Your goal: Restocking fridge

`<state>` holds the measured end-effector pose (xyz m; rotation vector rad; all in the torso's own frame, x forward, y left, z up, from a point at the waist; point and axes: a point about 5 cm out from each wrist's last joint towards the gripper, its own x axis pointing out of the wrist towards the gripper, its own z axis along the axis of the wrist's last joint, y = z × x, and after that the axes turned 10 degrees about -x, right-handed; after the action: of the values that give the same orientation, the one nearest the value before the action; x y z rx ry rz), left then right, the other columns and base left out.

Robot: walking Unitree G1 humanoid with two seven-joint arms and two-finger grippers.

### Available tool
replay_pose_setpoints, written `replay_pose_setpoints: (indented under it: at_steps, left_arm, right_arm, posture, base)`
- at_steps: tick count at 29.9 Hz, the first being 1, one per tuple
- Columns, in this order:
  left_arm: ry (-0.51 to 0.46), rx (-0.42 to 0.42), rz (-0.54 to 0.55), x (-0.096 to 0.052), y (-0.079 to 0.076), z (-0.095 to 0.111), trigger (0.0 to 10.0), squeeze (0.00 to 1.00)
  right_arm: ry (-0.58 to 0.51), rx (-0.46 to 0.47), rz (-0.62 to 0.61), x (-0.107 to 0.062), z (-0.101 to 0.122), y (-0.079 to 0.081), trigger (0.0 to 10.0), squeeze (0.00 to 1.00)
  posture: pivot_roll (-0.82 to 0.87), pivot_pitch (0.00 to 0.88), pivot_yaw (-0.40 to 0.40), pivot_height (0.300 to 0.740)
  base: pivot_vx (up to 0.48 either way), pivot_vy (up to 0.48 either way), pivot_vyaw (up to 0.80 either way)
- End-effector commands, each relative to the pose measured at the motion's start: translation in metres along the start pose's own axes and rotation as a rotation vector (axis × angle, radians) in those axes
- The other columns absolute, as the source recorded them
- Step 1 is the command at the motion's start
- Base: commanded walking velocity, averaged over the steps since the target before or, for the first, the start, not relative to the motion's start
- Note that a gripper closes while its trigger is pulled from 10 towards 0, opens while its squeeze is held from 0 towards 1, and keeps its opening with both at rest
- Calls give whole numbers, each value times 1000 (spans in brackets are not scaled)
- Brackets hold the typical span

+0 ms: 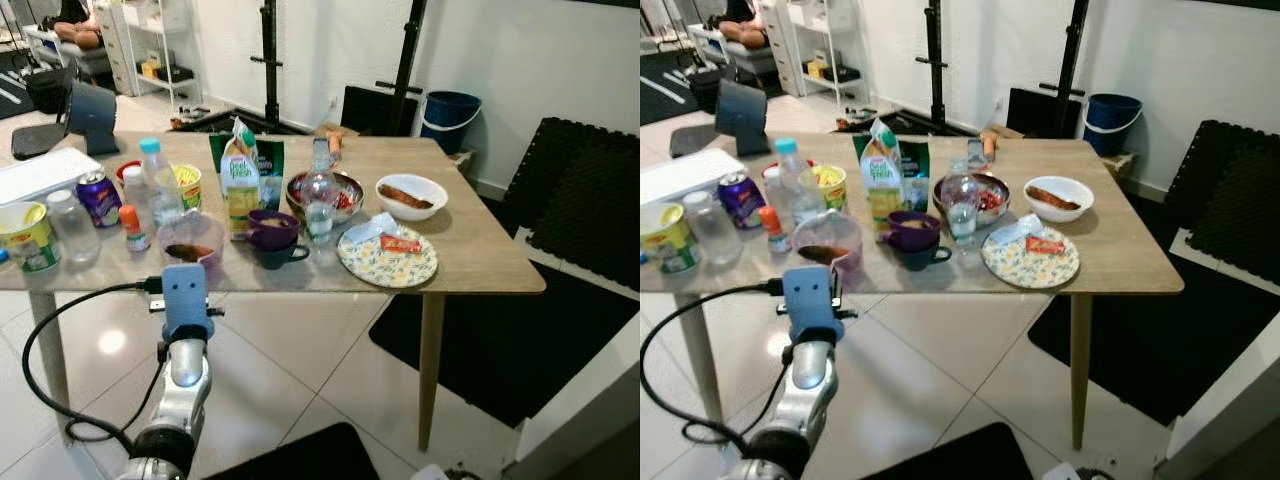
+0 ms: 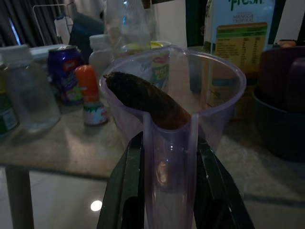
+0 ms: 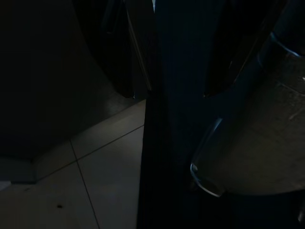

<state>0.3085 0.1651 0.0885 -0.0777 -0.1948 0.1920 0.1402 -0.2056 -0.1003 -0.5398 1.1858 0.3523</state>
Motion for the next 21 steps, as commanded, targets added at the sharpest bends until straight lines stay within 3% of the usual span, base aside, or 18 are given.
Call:
replay_pose_setpoints:
  at_steps: [1,8,14,21]
  left_arm:
    - [-39,-11,-22,0,-9,9,10000,0]
    - [-53,-14,-100,-10,-23,14,10000,0]
    - [-43,7,-226,-33,-42,18,10000,0]
    - [-31,10,-298,-40,-50,20,10000,0]
  right_arm:
    - [-2,-11,2,0,1,0,10000,0]
    - [-3,-16,4,0,1,1,10000,0]
    - [-4,-22,7,0,1,1,10000,0]
    - [-3,-20,9,0,1,2,10000,0]
  posture:
    - [26,0,-15,740]
    - [31,0,-14,740]
    - [34,0,-12,740]
    - [34,0,-11,740]
  base:
    - [0,0,0]
    - [0,0,0]
    - [0,0,0]
    - [0,0,0]
